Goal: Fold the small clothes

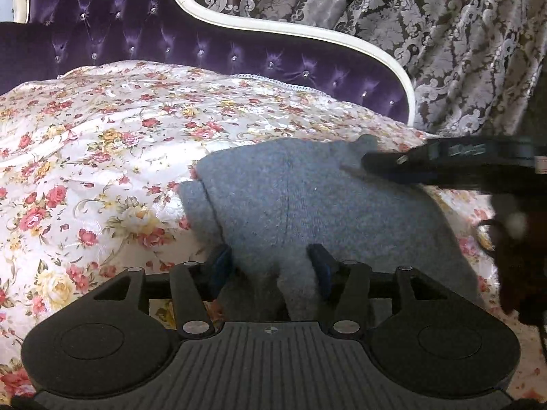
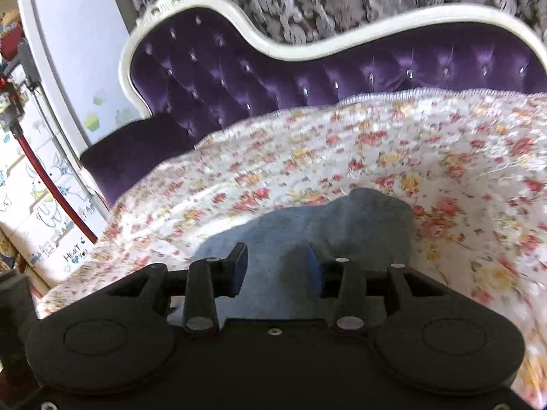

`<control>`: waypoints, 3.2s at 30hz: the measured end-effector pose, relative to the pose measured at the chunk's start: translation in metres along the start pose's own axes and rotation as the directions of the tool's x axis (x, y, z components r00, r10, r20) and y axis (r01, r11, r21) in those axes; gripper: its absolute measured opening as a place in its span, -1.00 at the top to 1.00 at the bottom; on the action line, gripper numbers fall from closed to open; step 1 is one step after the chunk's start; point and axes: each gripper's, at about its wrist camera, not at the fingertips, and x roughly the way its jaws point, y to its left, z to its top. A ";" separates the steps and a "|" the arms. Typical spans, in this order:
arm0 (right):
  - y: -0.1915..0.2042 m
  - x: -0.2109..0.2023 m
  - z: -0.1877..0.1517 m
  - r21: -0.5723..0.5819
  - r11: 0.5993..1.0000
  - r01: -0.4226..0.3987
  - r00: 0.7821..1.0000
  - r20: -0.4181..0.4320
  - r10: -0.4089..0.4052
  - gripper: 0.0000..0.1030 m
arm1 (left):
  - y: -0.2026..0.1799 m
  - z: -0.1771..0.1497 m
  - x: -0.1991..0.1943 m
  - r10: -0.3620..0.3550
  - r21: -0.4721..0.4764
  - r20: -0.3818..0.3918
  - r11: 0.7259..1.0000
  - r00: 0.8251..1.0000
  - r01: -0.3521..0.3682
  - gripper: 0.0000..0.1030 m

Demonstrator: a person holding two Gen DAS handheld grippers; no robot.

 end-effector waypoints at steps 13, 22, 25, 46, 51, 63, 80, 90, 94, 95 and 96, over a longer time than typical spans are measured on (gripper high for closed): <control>-0.014 0.016 -0.015 0.012 0.992 0.122 0.992 -0.034 -0.122 -0.11 | -0.006 -0.002 0.002 0.037 0.012 0.012 0.999 0.999 -0.037 -0.23; -0.016 0.021 -0.014 0.017 0.992 0.123 0.992 -0.017 -0.123 -0.16 | 0.001 -0.002 0.005 0.047 -0.038 0.009 0.998 0.999 -0.046 -0.49; -0.015 0.021 -0.015 0.017 0.994 0.107 0.994 -0.013 -0.107 -0.30 | 0.001 -0.003 0.005 0.048 -0.046 0.017 0.998 0.999 -0.047 -0.54; -0.008 0.017 -0.019 -0.004 0.992 0.127 0.992 -0.026 -0.127 -0.99 | 0.002 -0.002 0.007 0.110 -0.065 0.029 0.992 0.994 -0.108 -1.00; -0.008 0.014 -0.020 -0.014 0.990 0.141 0.990 -0.027 -0.141 -0.99 | 0.003 0.000 0.008 0.106 -0.065 0.018 0.992 0.994 -0.105 -1.00; -0.035 -0.020 -0.027 0.040 0.959 0.282 0.957 0.057 -0.284 -0.99 | -0.010 0.018 -0.029 0.210 -0.008 0.087 0.978 0.974 -0.210 -0.98; 0.041 -0.102 -0.050 0.010 0.939 0.344 0.927 0.156 -0.342 -0.99 | -0.038 0.018 -0.090 0.236 0.092 0.101 0.965 0.966 -0.246 -0.98; 0.103 -0.120 -0.075 0.009 0.865 0.502 0.854 0.155 -0.497 -0.99 | -0.030 -0.001 -0.110 0.257 0.095 0.075 0.960 0.963 -0.264 -0.98; 0.113 -0.125 -0.088 0.013 0.882 0.470 0.872 0.143 -0.467 -0.99 | -0.029 -0.005 -0.117 0.263 0.093 0.063 0.959 0.963 -0.268 -0.98; 0.113 -0.127 -0.090 0.023 0.892 0.451 0.883 0.138 -0.449 -0.99 | -0.030 -0.005 -0.118 0.263 0.089 0.059 0.959 0.963 -0.268 -0.98; 0.114 -0.129 -0.092 0.036 0.901 0.432 0.892 0.134 -0.432 -0.99 | -0.030 -0.006 -0.119 0.261 0.085 0.053 0.961 0.964 -0.265 -0.98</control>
